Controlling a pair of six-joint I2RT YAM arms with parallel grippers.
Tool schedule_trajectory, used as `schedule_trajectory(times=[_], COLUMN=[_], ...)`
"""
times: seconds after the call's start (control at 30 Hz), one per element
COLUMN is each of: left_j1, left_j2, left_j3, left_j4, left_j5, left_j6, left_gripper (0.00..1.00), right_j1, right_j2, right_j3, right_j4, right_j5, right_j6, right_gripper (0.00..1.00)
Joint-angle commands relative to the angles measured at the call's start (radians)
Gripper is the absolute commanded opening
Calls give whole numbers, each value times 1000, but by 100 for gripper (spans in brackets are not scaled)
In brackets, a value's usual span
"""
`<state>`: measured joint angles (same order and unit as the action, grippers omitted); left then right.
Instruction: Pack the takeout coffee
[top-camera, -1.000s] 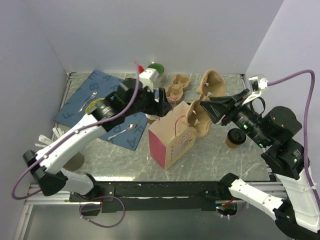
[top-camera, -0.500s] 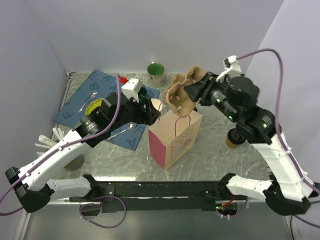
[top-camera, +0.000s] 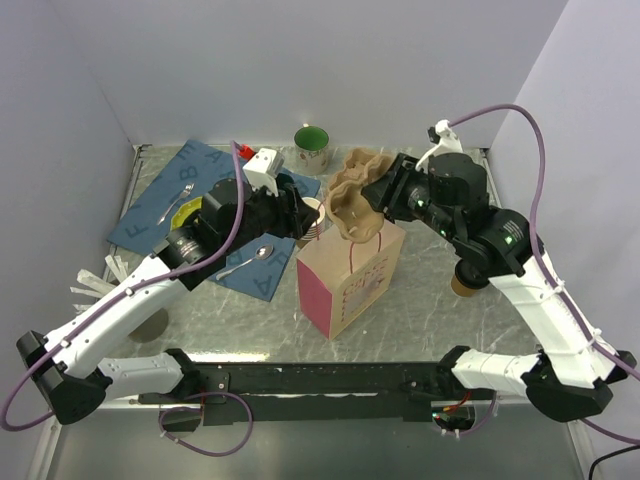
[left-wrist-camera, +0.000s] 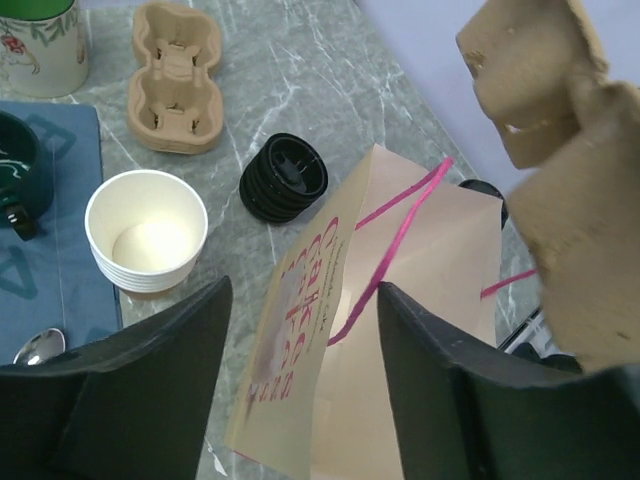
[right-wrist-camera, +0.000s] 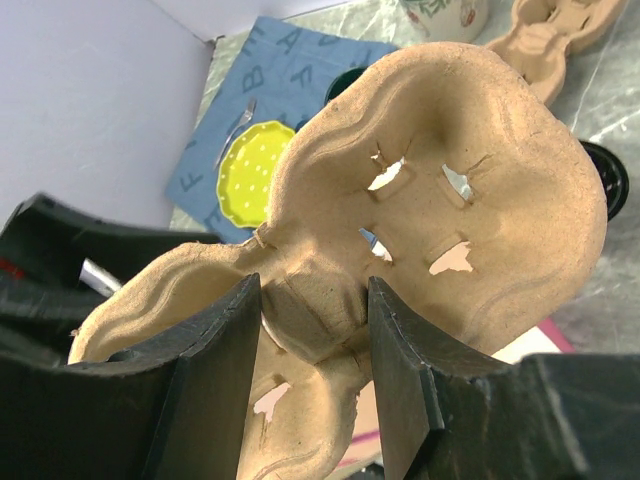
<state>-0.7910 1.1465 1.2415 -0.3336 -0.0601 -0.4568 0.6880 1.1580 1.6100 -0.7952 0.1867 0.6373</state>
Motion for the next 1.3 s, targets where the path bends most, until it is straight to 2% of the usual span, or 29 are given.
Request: schedule_trajectory(times=[0.0,0.2,0.23,0.3,0.33,0.4,0.47,0.87,1.27], left_j1=[21,30,32,32,32,32,32,32,32], left_j2=[5,15,16,16,16,18,19,-8,-28], left_j3=[-7,-24,-25,-25,-27,-30,-36,-62,-79], left_j4=[94,113,114,120,122,125,127,140,143], left_j5=[88,141,155,170,180,206,221,226,244], left_j6=[6,14,13,10,7,-2,-14,-48,-46], left_gripper=[62,46,38,28,17,6,2,1,1], right_j1=[10,15,15,15,16,21,30,79,93], right_j2=[-66,-98,-101,-98,-92,-86,-80,-81,-115], right_j3=[-24,-76,-85,-88,-85,-84,-87,-139,-110], right_j4=[-35,-35,-32,-29,-32,-32,-39,-64,-82], right_j5=[-36,-85,-93,-113,-130,-151,-168,-168,-38], right_j6=[44,64,68,79,85,105,128,194,222], right_gripper=[39,39,39,39,38,38,38,38,38])
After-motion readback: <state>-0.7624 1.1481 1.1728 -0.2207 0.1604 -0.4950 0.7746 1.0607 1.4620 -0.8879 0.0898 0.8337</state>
